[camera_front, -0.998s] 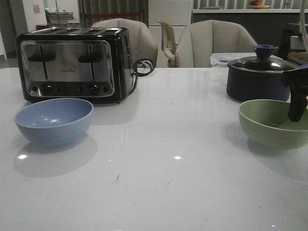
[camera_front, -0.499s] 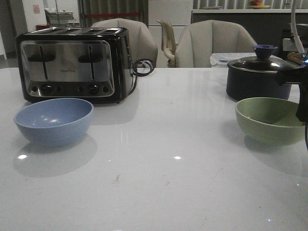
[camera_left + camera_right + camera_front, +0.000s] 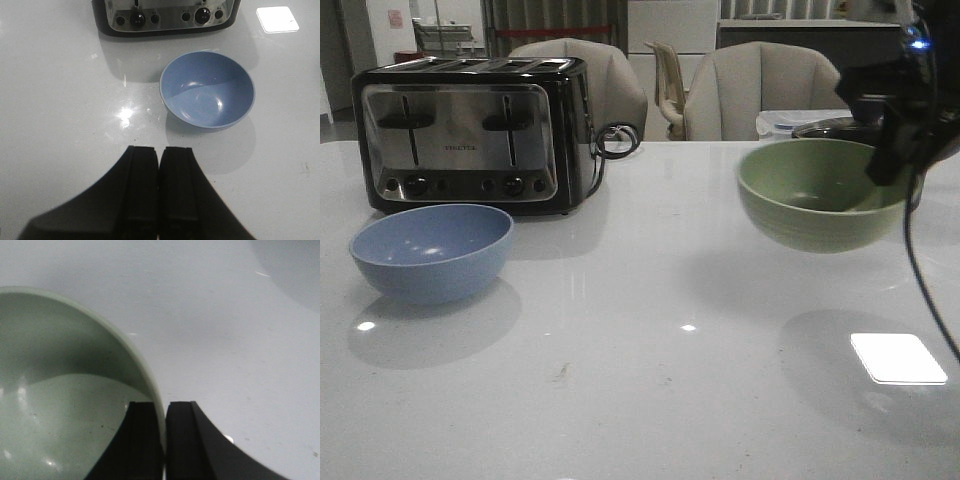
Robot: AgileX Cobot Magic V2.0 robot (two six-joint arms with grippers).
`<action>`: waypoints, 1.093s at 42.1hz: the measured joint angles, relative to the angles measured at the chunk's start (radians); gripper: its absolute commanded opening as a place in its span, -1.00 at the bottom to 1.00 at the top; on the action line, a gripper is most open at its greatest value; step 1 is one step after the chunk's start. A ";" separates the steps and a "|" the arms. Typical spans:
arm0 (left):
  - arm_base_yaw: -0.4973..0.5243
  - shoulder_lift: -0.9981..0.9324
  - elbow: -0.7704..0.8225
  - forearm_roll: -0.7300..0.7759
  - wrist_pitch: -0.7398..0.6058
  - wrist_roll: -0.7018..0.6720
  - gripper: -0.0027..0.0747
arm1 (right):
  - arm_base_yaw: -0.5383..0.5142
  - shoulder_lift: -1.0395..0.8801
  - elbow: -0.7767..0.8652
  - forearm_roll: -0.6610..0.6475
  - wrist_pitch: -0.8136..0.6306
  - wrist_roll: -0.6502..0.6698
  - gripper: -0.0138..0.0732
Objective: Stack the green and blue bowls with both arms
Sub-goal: 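Lift and carry the green bowl toward the blue bowl, then lower the green bowl beside the blue bowl, open right gripper, withdraw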
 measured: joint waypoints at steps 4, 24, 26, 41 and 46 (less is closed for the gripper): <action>0.000 0.000 0.000 0.000 0.000 0.000 -0.68 | 0.094 0.002 0.000 0.004 0.000 -0.012 -0.56; 0.000 0.000 0.000 0.000 0.000 0.000 -0.68 | 0.355 0.198 0.000 0.050 -0.104 -0.013 -0.55; 0.000 0.000 0.000 0.000 0.000 0.000 -0.68 | 0.357 0.208 -0.002 0.068 -0.115 -0.013 -0.54; 0.000 0.000 0.000 0.000 0.000 0.000 -0.68 | 0.358 0.237 -0.079 0.127 -0.101 -0.013 0.43; 0.000 0.000 0.000 0.000 0.000 0.000 -0.68 | 0.358 0.207 -0.096 0.121 -0.089 -0.013 0.42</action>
